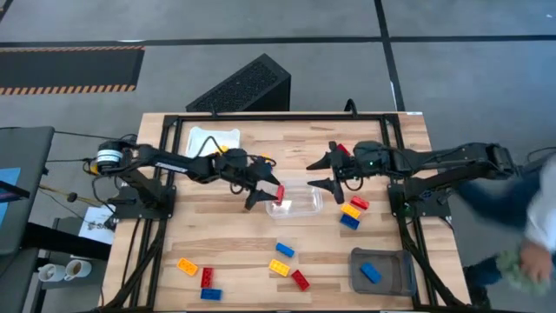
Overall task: Sort & place blocks by color
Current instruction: Put the yellow game piece into the white bin
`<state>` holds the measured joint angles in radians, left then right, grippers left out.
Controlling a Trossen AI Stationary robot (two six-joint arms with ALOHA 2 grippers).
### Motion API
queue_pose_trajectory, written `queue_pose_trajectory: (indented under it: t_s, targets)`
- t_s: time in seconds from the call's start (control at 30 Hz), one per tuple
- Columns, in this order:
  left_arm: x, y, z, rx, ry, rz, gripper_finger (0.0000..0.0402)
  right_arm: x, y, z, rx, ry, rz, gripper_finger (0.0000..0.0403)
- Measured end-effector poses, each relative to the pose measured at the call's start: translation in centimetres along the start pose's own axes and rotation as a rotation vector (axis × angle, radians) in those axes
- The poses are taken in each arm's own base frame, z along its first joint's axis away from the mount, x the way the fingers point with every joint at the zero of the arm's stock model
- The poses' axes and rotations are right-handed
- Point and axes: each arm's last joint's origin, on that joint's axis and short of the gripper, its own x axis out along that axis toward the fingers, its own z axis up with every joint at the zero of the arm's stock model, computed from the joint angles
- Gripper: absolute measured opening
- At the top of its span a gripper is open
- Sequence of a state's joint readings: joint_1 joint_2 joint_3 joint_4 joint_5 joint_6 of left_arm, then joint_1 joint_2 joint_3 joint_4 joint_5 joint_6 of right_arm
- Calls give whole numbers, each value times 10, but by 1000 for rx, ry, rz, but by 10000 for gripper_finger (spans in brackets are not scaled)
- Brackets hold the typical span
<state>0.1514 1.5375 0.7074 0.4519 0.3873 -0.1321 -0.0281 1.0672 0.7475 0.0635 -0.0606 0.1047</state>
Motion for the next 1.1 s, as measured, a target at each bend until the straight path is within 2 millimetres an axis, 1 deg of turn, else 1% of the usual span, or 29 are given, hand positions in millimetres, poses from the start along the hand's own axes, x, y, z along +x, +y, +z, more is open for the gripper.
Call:
queue_pose_trajectory:
  t_s: [0.07,0.13,0.27,0.37,0.4,0.57,0.67,0.77,0.87,0.93,1.1]
  targets:
    - [-13,-10,13,42,-44,-16,252,1,3,-1,-6,2,-26,249]
    - [-28,-19,21,93,-82,-1,240,4,5,-2,-8,3,-57,249]
    - [-61,-33,27,152,-172,42,213,10,5,-5,-7,6,-105,249]
    - [-83,-43,20,158,-243,42,193,15,4,-10,6,33,-110,249]
    - [-89,-45,16,152,-266,40,188,18,4,-9,8,15,-108,249]
    - [-112,-55,-13,110,-379,59,165,33,-1,-14,12,11,-122,249]
    - [-121,-57,-28,79,-425,81,156,42,-7,-18,3,13,-140,249]
    - [-127,-58,-38,66,-443,100,150,51,-14,-20,-7,-11,-158,249]
    - [-132,-58,-44,65,-452,115,147,60,-25,-22,-24,-47,-188,249]
    - [-133,-58,-44,75,-456,138,146,65,-34,-22,-33,-72,-213,249]
    - [-132,-55,-48,92,-427,222,146,69,-57,-24,-11,-109,-281,249]
